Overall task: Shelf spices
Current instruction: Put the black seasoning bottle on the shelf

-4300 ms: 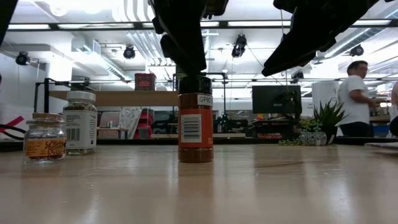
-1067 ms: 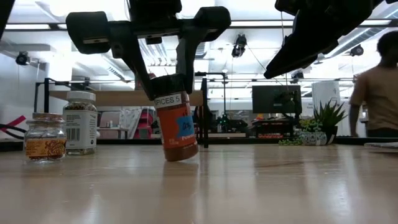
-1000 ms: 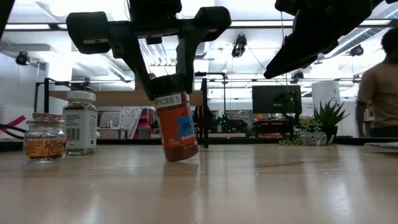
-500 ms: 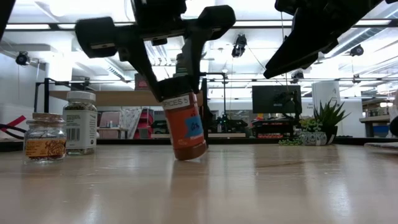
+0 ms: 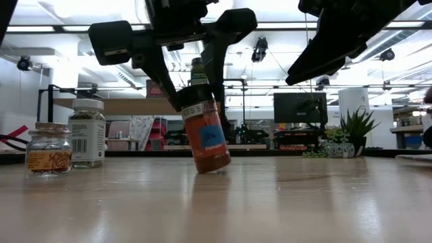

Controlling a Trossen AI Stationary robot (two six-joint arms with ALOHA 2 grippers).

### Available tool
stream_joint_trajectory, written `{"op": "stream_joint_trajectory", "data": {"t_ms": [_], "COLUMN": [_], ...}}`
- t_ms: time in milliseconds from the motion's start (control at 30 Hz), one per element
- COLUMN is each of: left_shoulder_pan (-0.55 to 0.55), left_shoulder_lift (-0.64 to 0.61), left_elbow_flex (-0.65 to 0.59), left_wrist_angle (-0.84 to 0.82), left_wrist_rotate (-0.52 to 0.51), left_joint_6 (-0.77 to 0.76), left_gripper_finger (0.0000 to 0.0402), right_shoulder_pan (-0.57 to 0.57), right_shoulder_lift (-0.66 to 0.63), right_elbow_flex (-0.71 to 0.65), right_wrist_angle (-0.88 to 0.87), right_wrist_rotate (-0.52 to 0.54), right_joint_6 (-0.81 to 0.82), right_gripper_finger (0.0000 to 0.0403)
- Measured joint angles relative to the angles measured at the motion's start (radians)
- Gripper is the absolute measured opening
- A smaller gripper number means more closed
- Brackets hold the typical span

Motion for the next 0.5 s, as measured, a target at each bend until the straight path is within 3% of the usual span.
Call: {"op": "stream_joint_trajectory", "data": {"t_ms": [333, 500], "left_shoulder_pan": [0.002, 0.001], "left_shoulder_lift": [0.0, -0.015], "left_elbow_flex": [0.0, 0.001], "left_wrist_angle": [0.078, 0.094], "left_wrist_rotate": [-0.02, -0.02], "left_joint_6": [-0.007, -0.115], "left_gripper_finger": [0.0245, 0.0238], "right_shoulder_pan": [0.0, 0.0], "right_shoulder_lift": [0.0, 0.0], "right_elbow_flex": [0.0, 0.0], "right_wrist_angle": [0.0, 0.0], "right_wrist_rotate": [0.0, 0.001], "right_joint_6": [0.0, 0.0], "right_gripper_finger": [0.0181, 0.0181]}}
